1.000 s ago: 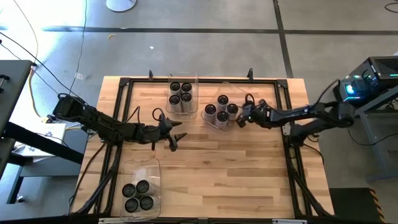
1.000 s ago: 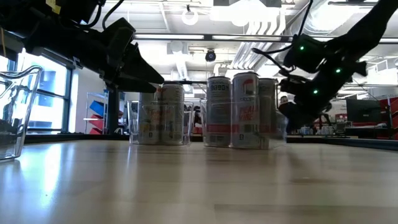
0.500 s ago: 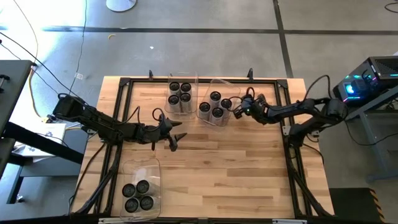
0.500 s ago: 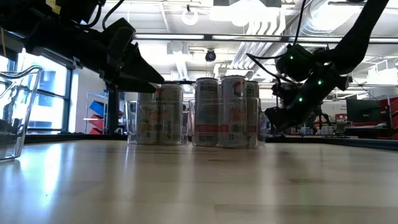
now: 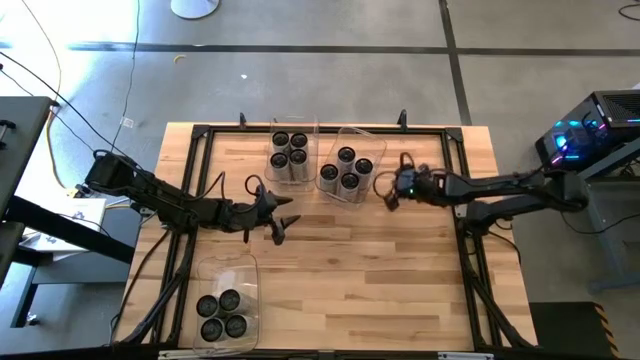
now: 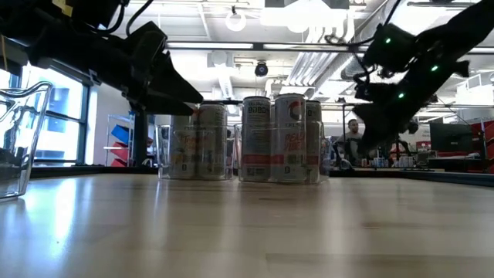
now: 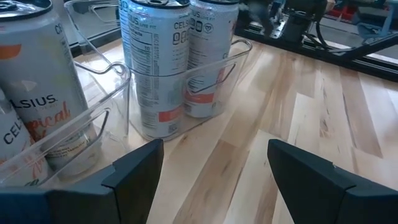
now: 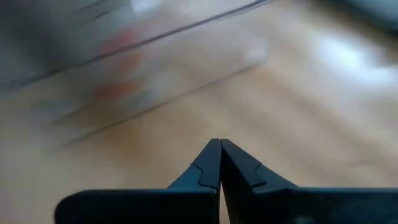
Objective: Sort soda cans
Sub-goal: Adjust the top left and right transparent bins
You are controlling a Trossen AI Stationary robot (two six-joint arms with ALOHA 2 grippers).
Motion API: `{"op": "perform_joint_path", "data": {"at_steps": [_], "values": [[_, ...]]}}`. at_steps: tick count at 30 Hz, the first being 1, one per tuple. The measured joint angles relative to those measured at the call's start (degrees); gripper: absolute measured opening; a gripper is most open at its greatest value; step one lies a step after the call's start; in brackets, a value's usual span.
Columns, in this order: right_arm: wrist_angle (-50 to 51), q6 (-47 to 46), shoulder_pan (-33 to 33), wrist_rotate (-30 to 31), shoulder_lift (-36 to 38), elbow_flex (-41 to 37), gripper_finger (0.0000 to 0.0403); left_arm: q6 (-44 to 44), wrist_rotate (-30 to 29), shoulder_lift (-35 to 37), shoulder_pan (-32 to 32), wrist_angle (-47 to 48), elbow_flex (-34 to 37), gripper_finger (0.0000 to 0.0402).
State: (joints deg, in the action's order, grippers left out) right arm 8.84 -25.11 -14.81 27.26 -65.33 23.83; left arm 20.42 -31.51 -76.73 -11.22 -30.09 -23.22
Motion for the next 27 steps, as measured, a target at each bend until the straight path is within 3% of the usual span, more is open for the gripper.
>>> {"op": "perform_joint_path", "data": {"at_steps": [3, 5, 7, 12, 16, 21, 27], "values": [[0.4, -2.7, 4.9, -9.5, 0.6, 0.0, 0.0000, 0.0, 0.0, 0.0, -0.1, -0.1, 0.0, 0.0282], [-2.2, -4.7, 8.6, -11.8, -0.4, 0.0, 0.0000, 0.0, 0.0, 0.0, -0.1, -0.1, 0.0, 0.0282], [-6.1, -6.4, 12.0, -9.8, -2.0, 0.0, 0.0000, 0.0, -0.3, 0.0, -0.1, -0.1, 0.0, 0.0282], [-16.2, -11.1, 16.1, 4.9, -6.9, 0.0, 0.0000, 0.3, -0.5, 0.0, -0.1, -0.2, 0.0, 0.0282], [-19.9, -12.6, 13.7, 9.6, -10.6, 0.0, 0.0000, 0.4, -0.5, 0.0, -0.1, -0.2, 0.0, 0.0282], [-20.3, -12.3, 7.7, 9.2, -14.2, 0.0, 0.0000, 0.4, -0.6, 0.0, -0.1, -0.2, 0.0, 0.0282], [-25.5, -3.5, 1.0, 7.1, -17.4, 0.0, 0.0000, 0.4, -0.7, 0.0, -0.1, -0.2, 0.0, 0.0282]]}}
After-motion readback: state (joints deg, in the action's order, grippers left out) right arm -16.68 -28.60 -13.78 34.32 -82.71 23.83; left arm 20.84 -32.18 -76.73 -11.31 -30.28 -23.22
